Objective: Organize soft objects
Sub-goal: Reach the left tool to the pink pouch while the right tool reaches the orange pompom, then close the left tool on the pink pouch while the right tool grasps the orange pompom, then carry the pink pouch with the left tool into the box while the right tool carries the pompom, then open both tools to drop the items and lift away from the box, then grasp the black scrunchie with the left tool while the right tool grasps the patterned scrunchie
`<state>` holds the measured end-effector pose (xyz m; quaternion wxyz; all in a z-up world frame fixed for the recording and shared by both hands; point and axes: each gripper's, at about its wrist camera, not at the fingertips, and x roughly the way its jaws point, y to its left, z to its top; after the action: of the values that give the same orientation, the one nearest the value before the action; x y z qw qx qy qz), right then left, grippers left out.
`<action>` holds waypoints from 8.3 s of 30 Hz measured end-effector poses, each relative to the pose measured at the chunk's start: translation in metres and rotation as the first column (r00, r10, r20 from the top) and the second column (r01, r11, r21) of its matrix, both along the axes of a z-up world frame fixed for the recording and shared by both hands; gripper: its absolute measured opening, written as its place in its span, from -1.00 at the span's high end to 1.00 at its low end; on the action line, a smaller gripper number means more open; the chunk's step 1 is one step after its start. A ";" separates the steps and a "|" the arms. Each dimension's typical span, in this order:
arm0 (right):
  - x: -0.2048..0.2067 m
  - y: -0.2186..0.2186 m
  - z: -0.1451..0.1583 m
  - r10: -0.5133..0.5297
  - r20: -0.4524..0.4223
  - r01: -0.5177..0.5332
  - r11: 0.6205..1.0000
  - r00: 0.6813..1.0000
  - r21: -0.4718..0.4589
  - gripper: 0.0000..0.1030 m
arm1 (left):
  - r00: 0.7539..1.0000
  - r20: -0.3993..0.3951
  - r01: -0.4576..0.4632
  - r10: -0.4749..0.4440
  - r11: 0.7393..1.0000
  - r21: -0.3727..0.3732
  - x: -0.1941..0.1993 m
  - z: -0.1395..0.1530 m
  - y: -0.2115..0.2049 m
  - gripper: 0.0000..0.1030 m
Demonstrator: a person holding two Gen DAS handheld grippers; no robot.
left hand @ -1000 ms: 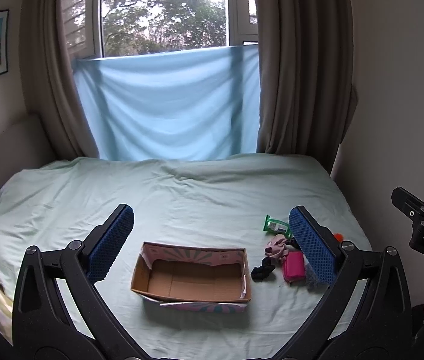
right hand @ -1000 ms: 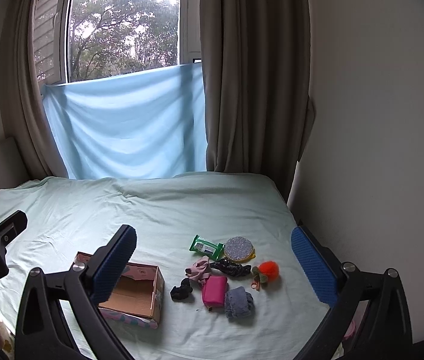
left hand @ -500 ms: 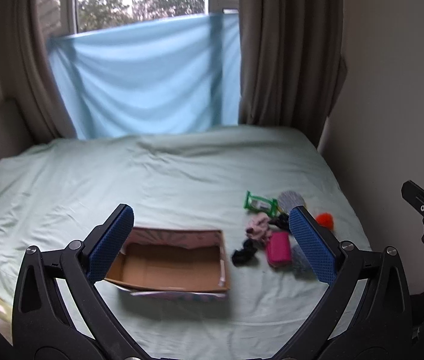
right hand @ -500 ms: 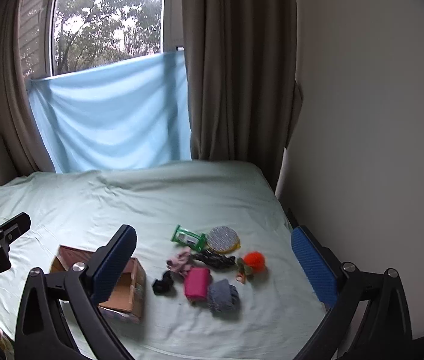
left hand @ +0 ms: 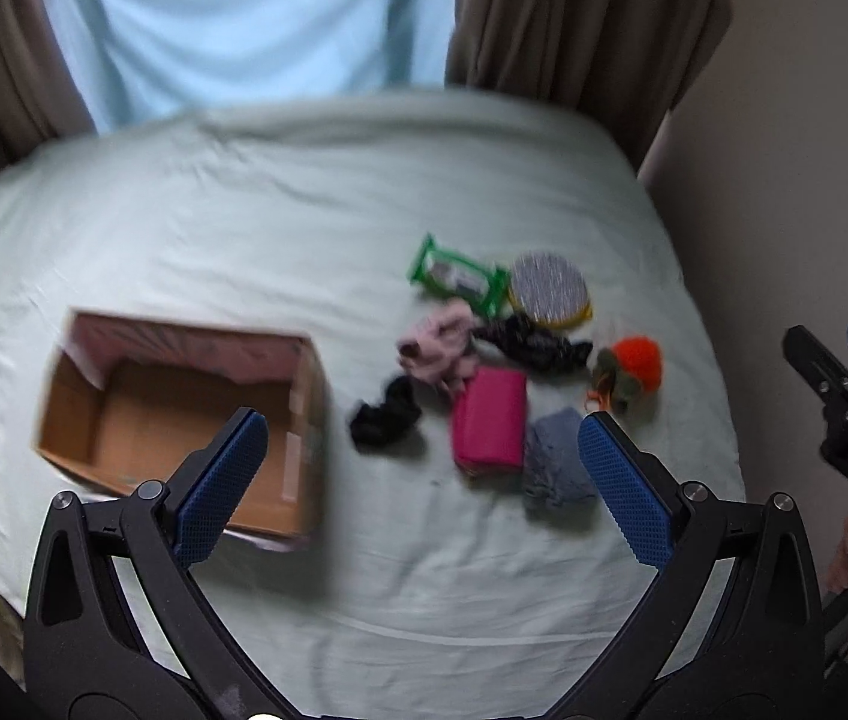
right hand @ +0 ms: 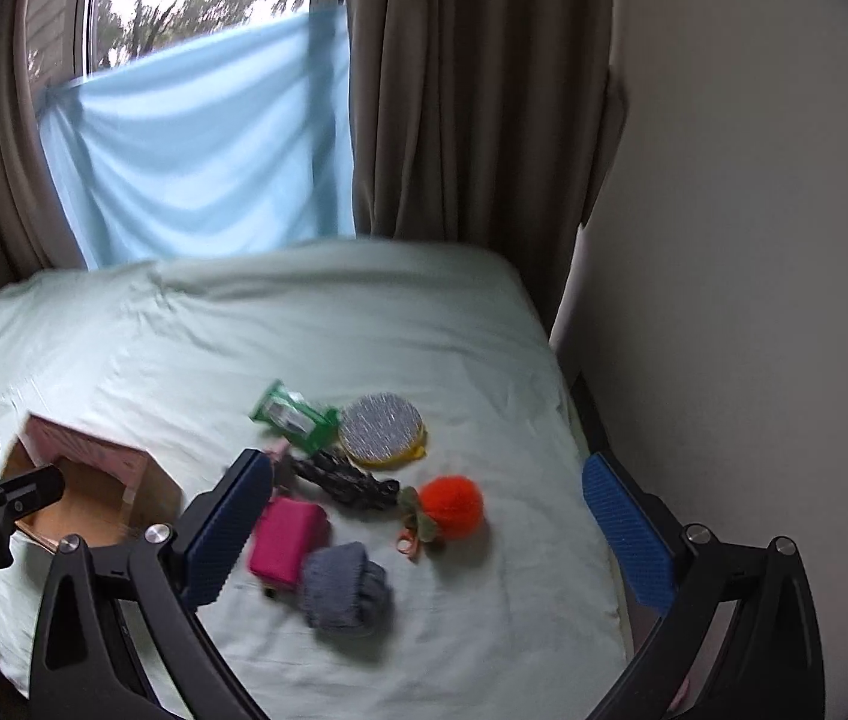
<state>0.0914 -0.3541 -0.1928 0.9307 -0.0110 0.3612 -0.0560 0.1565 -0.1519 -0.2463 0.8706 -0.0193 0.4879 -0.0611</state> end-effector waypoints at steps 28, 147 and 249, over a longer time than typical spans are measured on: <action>0.121 -0.055 -0.240 0.157 -0.216 -0.157 0.987 0.964 0.017 -0.88 | 0.897 -0.440 -0.066 0.031 0.996 -0.065 0.104 -0.241 -0.075 -0.61; 0.131 0.335 -0.135 0.158 -0.550 0.046 0.940 0.820 0.339 -1.00 | 0.926 -0.297 0.273 -0.234 0.957 0.099 0.062 -0.081 0.317 -0.99; 0.224 0.012 -0.259 -0.008 -0.462 0.121 0.969 0.887 0.215 -1.00 | 0.970 -0.222 -0.070 0.098 0.989 0.132 0.102 -0.245 -0.018 -0.34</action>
<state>0.3159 -0.3421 -0.4516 0.8114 0.0996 0.5746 -0.0394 0.2584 -0.1703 -0.4909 0.8101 0.0070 0.5862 0.0088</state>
